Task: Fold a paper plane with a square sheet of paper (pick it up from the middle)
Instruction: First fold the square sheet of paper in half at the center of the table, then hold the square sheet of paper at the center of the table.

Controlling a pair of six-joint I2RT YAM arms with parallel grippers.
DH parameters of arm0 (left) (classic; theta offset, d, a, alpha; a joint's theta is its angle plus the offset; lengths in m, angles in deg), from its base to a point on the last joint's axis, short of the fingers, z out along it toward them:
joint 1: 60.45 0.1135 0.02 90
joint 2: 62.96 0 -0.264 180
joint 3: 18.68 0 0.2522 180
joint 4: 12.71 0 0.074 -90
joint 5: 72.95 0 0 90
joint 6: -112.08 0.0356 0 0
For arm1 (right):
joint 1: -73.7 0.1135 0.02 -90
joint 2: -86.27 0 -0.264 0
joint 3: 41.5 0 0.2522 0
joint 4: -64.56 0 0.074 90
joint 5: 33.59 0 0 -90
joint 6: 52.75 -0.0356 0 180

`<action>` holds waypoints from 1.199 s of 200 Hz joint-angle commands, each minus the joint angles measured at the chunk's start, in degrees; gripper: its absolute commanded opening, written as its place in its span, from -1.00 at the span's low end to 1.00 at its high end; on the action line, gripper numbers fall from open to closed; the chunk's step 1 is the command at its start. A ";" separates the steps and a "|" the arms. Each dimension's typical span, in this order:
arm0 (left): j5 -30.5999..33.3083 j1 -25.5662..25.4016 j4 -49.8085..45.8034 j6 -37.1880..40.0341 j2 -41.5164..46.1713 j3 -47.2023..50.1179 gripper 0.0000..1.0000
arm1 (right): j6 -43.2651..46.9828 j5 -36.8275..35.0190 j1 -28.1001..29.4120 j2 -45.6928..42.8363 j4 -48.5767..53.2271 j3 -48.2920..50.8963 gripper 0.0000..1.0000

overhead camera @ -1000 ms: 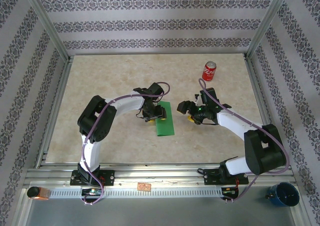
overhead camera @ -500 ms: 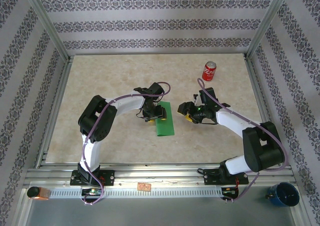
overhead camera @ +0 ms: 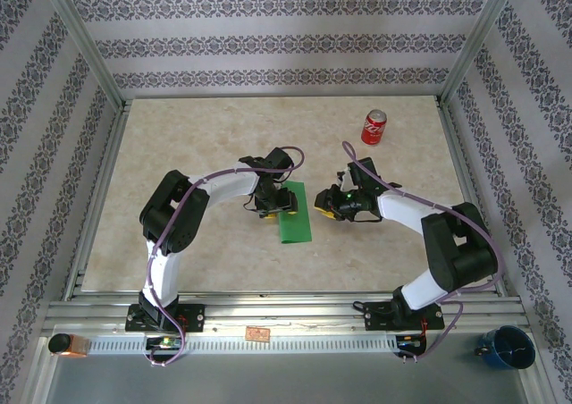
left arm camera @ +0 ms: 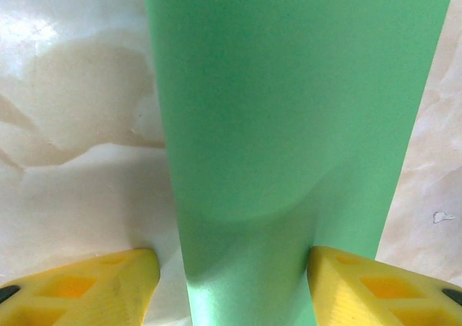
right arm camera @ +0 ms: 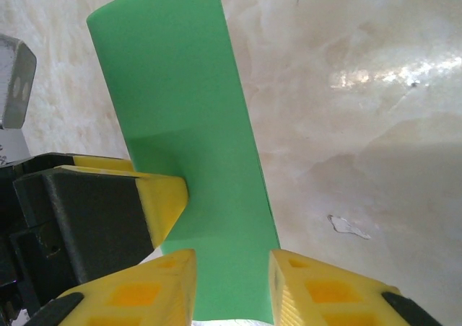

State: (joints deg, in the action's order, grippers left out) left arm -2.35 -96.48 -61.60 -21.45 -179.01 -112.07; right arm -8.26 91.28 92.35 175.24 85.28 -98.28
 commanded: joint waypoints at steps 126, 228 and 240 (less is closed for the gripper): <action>1.47 -1.08 -0.02 -0.89 -6.29 4.93 0.20 | -3.99 5.29 4.28 10.61 -11.10 -1.35 -0.85; 1.51 -1.06 -0.04 -0.69 -6.37 4.80 0.20 | -4.13 5.58 4.37 11.23 -10.31 -2.22 -0.84; 1.59 -1.06 0.02 -0.76 -6.40 4.73 0.20 | -4.21 5.40 4.37 11.06 -10.06 -2.41 -0.83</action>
State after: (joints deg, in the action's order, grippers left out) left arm -2.33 -96.48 -60.97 -21.86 -178.90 -111.53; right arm -12.18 95.98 96.09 185.44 75.09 -98.94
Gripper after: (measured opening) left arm 0.599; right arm 0.083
